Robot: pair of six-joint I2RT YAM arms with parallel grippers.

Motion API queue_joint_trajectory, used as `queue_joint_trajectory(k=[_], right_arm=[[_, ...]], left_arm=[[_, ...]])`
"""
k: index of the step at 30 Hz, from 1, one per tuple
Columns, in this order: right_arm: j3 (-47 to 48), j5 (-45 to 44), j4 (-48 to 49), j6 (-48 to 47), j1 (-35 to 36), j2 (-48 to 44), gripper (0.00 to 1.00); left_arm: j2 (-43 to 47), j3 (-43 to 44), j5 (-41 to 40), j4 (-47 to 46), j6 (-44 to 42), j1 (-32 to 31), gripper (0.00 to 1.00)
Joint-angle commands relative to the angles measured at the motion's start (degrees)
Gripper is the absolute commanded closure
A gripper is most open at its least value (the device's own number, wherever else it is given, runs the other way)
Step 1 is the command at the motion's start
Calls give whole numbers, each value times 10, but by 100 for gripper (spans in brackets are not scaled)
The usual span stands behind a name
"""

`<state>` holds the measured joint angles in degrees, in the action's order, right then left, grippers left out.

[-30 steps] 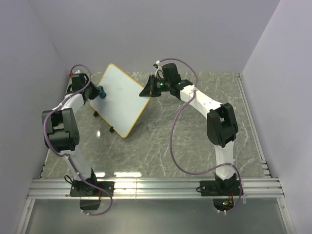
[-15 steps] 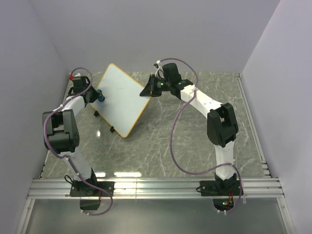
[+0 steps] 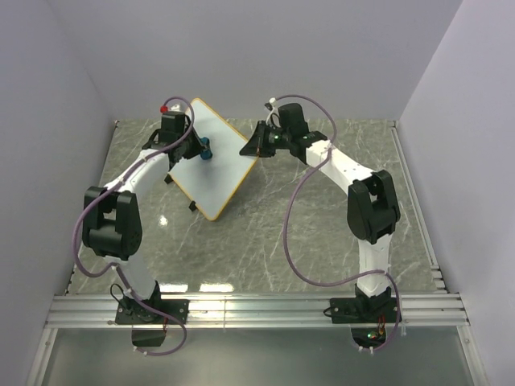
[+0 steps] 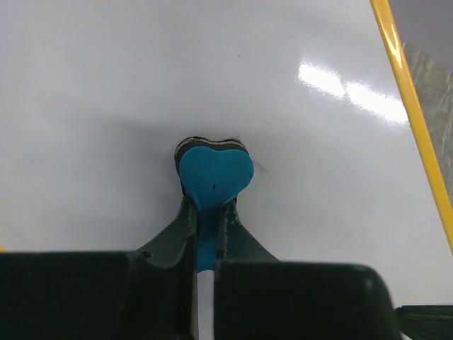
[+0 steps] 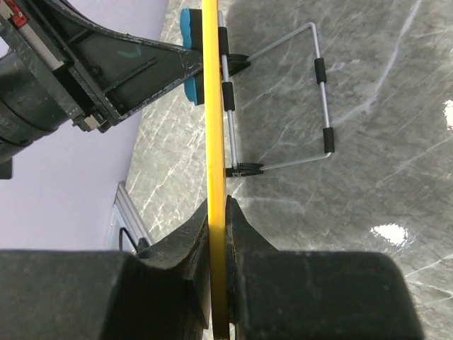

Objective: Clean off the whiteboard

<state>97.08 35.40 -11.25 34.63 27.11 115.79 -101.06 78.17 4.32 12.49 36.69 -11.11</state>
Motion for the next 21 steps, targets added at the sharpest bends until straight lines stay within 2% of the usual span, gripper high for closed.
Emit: queue_joint_trajectory(k=[1, 5, 7, 9, 10, 12, 13, 16, 21], right_arm=[[-25, -22, -11, -21, 20, -30, 100], [-40, -26, -4, -18, 21, -43, 100], [-48, -27, 1, -15, 22, -47, 96], [-58, -32, 6, -14, 21, -53, 78], [-61, -34, 9, -13, 22, -56, 61], [-68, -42, 9, -15, 22, -63, 44], [-70, -46, 7, -18, 22, -65, 33], [-80, -68, -4, -31, 22, -84, 21], [-105, -117, -25, -55, 19, -140, 15]], left_arm=[[22, 27, 29, 64, -3, -15, 100], [60, 28, 11, 83, -5, 23, 100], [83, 7, 23, 86, 6, 77, 100], [98, -25, 34, 87, 9, 134, 100], [111, -34, 30, 90, 1, 147, 100], [123, -53, 0, 104, -12, 173, 100], [135, -59, -18, 111, -21, 177, 100], [156, -86, -72, 133, -28, 187, 100], [163, -148, -127, 176, -11, 195, 100]])
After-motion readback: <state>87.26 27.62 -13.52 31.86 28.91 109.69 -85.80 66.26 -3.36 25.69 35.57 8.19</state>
